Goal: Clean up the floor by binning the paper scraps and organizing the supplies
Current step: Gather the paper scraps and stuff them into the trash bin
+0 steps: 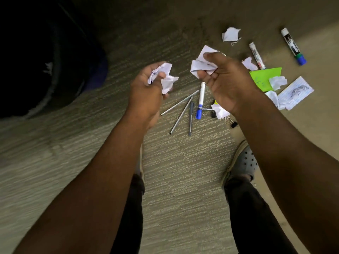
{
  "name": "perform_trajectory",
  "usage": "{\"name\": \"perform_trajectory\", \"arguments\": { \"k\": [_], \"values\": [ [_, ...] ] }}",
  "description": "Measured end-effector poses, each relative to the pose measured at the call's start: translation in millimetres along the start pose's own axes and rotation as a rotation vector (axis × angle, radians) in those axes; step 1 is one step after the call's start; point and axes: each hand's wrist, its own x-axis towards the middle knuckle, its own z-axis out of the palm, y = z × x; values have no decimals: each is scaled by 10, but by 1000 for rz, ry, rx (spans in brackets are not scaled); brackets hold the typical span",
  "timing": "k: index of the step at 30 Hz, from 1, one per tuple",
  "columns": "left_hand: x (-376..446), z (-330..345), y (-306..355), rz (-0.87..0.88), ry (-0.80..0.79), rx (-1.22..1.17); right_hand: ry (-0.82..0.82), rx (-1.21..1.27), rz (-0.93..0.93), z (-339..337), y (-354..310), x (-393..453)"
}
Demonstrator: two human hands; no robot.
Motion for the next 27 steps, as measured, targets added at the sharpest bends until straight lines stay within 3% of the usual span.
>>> {"name": "perform_trajectory", "arguments": {
  "k": [7, 11, 13, 15, 18, 19, 22, 24, 27],
  "values": [
    [-294, -806, 931, 158, 66, -64, -161, -131, -79, 1153, -64, -558],
    [-326, -1367, 1158, 351, 309, 147, -89, -355, -88, 1828, 88, -719],
    [-322, -1640, 1192, 467, 435, 317, -30, -483, -211, 2159, 215, -775],
    [-299, -1875, 1174, 540, 499, 463, -71, -660, -421, 2458, 358, -815],
    [-233, -2177, 1120, 601, 618, 551, -177, -959, -588, 2806, 563, -832],
    [-207, -2258, 1110, 617, 649, 565, -196, -1039, -647, 2881, 633, -809],
    [-90, -2446, 1128, 630, 688, 617, -204, -892, -749, 3069, 796, -710],
    [14, -2537, 1133, 598, 680, 686, -219, -1095, -748, 3160, 896, -623],
    [172, -2626, 1026, 454, 586, 796, -399, -1453, -654, 3197, 1005, -435]
  ]
}}
